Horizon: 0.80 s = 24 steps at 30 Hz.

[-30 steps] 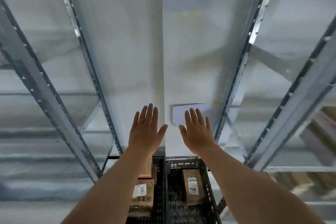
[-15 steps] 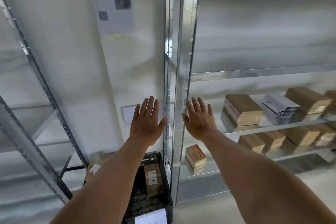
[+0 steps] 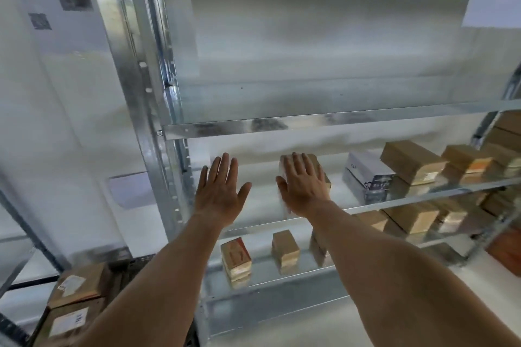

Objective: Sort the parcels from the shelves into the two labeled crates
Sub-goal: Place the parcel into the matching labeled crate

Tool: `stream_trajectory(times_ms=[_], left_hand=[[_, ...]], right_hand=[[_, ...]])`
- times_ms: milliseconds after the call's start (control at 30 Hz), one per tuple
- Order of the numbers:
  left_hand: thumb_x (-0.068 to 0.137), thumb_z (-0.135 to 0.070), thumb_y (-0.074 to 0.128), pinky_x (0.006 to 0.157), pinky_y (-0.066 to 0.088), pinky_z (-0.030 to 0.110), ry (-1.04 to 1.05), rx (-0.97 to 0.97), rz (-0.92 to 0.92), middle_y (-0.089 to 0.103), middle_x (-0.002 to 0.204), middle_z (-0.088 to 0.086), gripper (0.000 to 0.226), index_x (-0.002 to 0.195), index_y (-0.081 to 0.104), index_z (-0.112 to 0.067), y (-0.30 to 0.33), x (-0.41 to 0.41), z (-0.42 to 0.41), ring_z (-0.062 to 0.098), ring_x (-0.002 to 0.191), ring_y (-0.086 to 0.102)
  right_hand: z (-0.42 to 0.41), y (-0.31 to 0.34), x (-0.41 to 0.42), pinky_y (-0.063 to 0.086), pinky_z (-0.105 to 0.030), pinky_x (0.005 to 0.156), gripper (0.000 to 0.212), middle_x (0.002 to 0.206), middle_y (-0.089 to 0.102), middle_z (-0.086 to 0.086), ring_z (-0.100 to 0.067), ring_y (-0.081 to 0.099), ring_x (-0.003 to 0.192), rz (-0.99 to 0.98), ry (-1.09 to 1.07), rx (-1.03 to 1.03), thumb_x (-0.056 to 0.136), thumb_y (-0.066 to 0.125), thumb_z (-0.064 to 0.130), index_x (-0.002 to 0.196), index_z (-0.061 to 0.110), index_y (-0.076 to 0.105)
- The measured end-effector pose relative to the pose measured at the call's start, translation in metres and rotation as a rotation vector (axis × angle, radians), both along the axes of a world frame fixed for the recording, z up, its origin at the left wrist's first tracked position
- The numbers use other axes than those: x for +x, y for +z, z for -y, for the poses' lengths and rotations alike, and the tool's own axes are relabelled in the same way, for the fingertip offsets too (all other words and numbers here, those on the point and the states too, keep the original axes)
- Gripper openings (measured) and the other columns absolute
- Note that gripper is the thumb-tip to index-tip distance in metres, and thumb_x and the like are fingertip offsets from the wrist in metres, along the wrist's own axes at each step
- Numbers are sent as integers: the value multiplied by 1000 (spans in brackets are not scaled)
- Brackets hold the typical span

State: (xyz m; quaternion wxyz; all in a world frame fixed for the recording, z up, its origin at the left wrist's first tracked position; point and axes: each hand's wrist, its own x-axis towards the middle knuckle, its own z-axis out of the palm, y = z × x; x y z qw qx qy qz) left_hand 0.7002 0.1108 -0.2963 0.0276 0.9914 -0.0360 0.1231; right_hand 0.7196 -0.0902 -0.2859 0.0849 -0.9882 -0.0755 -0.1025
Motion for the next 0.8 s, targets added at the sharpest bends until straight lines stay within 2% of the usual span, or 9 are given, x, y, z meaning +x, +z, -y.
stream_trajectory(times_ms=[400, 567, 700, 800], left_hand=[[104, -57, 13, 125, -6, 43, -46, 27, -110, -15, 167, 4, 70, 161, -4, -20, -50, 114, 126, 21, 155, -12], [104, -55, 14, 125, -5, 43, -16, -105, -199, -13, 168, 5, 70, 160, -5, -18, -79, 175, 159, 20, 155, -9], [105, -55, 17, 126, -1, 45, 86, -288, -329, -9, 168, 6, 72, 160, -7, -15, -100, 219, 174, 21, 155, -5], [103, -59, 19, 125, 0, 45, 169, -442, -442, -5, 169, 6, 77, 160, -6, -13, -116, 243, 179, 22, 155, -2]], right_hand=[[119, -45, 105, 3, -53, 124, 63, 169, -4, -1, -26, -8, 155, -118, -71, -7, 106, 20, 46, 161, 21, -1], [146, -68, 158, 3, -52, 123, 63, 169, -9, -2, -28, -5, 155, -233, -125, 16, 107, 20, 46, 161, 25, -4], [152, -83, 205, 15, -51, 122, 62, 168, -8, -10, -32, 11, 153, -318, -140, 74, 107, 22, 46, 160, 25, -1], [153, -99, 234, 29, -51, 113, 63, 164, 9, -17, -39, 33, 142, -398, -143, 156, 105, 25, 45, 160, 28, 0]])
